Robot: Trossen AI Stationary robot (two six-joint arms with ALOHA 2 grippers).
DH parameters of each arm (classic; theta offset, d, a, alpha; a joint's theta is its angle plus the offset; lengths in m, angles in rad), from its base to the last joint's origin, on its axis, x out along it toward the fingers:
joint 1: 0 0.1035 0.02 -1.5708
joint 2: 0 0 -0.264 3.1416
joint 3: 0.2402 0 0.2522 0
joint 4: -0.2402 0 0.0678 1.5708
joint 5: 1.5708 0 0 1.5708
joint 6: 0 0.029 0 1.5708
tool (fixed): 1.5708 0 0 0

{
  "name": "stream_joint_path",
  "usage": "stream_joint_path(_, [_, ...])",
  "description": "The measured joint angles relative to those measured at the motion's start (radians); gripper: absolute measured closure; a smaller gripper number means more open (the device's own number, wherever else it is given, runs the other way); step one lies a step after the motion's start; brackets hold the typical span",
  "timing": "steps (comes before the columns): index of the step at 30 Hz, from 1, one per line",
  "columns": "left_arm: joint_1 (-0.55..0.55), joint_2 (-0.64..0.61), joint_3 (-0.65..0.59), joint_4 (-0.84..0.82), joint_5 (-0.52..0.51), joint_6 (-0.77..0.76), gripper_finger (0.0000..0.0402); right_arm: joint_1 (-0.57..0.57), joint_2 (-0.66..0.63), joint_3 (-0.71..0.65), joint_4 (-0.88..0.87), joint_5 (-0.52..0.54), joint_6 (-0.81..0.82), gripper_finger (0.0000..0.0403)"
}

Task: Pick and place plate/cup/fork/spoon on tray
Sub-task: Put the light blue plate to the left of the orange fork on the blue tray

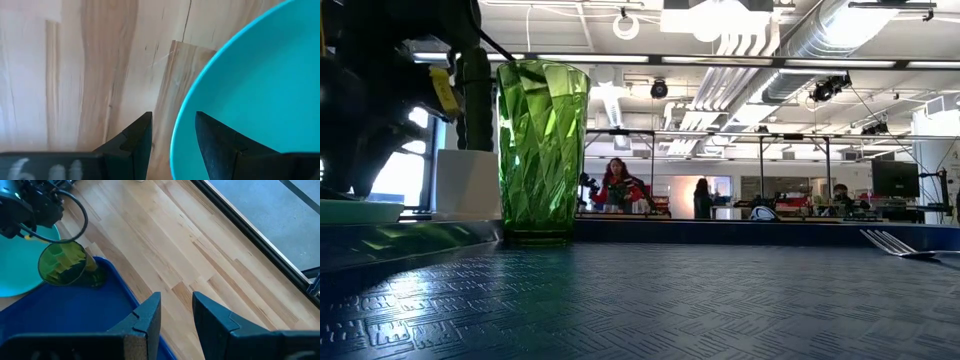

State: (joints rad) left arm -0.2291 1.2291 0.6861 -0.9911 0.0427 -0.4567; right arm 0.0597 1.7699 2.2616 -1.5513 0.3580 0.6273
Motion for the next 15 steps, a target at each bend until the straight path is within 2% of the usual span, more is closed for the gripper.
stream_joint_path(10, [0.0, -0.116, 0.0, -0.161, 0.042, -0.297, 0.0264, 0.0, 0.0, 0.0, 0.0, 0.0, -0.013, 0.03])
stream_joint_path(15, [0.0, -0.149, 0.0, -0.167, 0.045, -0.475, 0.0264, 0.0, -0.001, 0.0, 0.0, 0.001, -0.034, 0.03])
